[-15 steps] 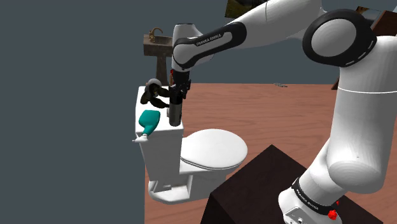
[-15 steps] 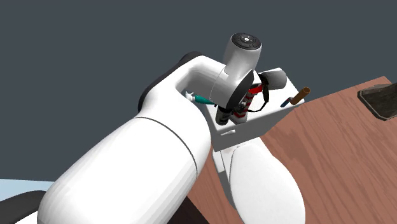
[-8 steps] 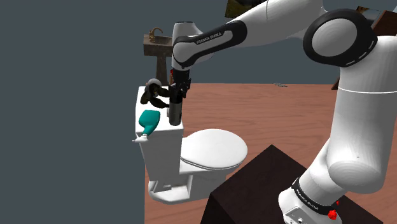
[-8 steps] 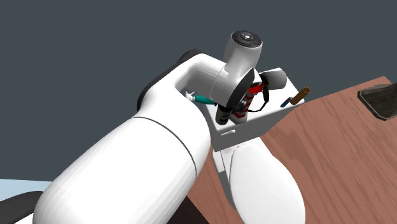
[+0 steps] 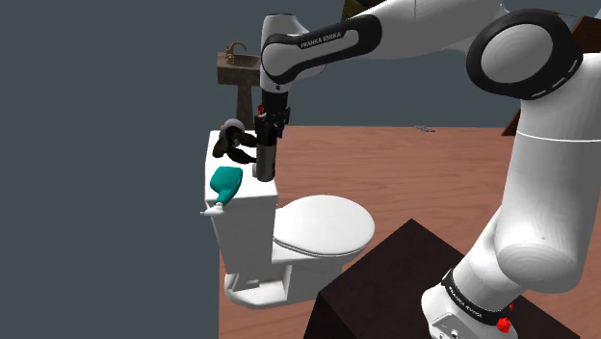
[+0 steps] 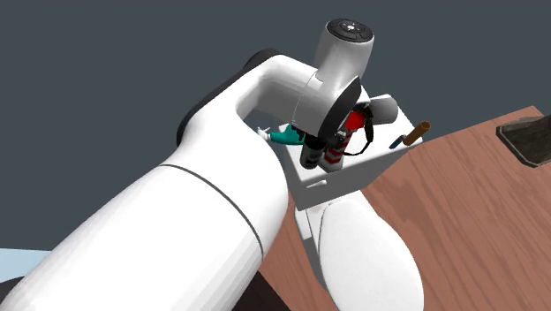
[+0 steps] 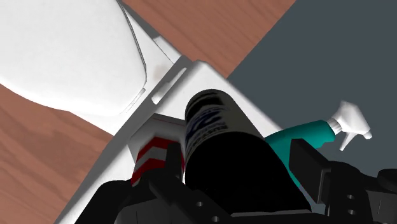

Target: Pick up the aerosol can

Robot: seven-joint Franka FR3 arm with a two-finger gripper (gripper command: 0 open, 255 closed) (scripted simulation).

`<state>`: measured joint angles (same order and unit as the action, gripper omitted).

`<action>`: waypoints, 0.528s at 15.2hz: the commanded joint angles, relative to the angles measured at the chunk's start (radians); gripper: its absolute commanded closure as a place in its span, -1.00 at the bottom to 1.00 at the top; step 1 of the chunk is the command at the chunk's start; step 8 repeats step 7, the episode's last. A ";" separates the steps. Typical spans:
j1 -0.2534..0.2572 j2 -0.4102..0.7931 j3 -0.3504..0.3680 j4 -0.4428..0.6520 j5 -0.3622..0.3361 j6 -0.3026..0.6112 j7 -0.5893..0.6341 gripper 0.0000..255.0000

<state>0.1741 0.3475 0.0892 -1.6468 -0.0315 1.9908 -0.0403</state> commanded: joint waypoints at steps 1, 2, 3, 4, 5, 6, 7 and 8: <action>-0.001 -0.010 0.000 0.015 0.001 -0.024 -0.001 1.00; -0.001 -0.013 0.000 0.024 0.001 -0.036 -0.002 1.00; -0.001 -0.016 0.000 0.033 0.002 -0.048 -0.002 1.00; -0.001 -0.019 0.001 0.043 0.002 -0.061 -0.002 1.00; -0.001 -0.021 0.001 0.053 0.002 -0.073 -0.002 1.00; -0.001 -0.022 0.001 0.054 0.002 -0.075 -0.002 1.00; -0.001 -0.022 0.001 0.054 0.002 -0.075 -0.002 1.00; -0.001 -0.022 0.001 0.054 0.002 -0.075 -0.002 1.00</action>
